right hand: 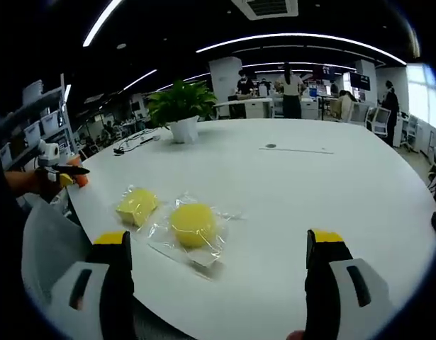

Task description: Compare the silicone blocks by pressing each to a similar depth, holding the contact briefly, and releasing to observe deformation and rebound differences across the visible hardness samples.

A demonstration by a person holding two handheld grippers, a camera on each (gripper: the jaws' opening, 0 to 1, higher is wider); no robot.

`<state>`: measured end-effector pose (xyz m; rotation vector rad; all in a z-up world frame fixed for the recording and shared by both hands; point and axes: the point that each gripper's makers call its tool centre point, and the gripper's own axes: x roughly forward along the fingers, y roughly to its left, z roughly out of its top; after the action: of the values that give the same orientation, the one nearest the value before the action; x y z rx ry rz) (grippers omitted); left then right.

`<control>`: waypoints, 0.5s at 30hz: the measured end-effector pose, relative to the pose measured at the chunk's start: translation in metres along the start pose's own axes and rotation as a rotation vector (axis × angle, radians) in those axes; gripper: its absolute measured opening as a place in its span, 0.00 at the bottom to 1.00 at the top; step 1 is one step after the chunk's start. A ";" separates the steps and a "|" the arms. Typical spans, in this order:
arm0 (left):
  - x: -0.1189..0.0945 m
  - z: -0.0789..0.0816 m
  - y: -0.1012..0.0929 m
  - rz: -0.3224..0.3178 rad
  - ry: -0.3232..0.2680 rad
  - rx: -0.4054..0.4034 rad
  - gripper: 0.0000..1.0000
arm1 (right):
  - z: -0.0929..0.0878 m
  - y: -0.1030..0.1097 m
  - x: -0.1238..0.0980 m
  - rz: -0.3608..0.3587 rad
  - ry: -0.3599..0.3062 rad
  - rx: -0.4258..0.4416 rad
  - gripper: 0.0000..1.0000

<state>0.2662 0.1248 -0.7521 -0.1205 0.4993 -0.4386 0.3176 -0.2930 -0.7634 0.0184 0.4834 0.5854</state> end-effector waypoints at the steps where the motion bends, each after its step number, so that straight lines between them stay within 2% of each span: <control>1: 0.000 0.004 0.002 0.002 -0.012 -0.018 1.00 | -0.006 -0.003 0.000 -0.005 0.038 0.030 0.96; 4: 0.001 0.009 0.002 -0.009 -0.023 -0.032 1.00 | -0.009 -0.003 -0.001 -0.008 0.042 0.035 0.96; 8: 0.007 0.004 0.006 0.004 0.022 0.010 1.00 | -0.011 0.003 0.001 0.018 0.053 0.041 0.96; 11: 0.008 0.012 0.007 0.002 -0.002 -0.023 1.00 | -0.011 0.004 0.002 0.016 0.060 0.026 0.96; 15: 0.011 0.018 0.003 -0.018 -0.015 -0.027 1.00 | -0.011 0.004 0.002 0.010 0.057 0.021 0.96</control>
<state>0.2850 0.1223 -0.7419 -0.1540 0.4895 -0.4485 0.3120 -0.2903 -0.7730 0.0242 0.5452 0.5922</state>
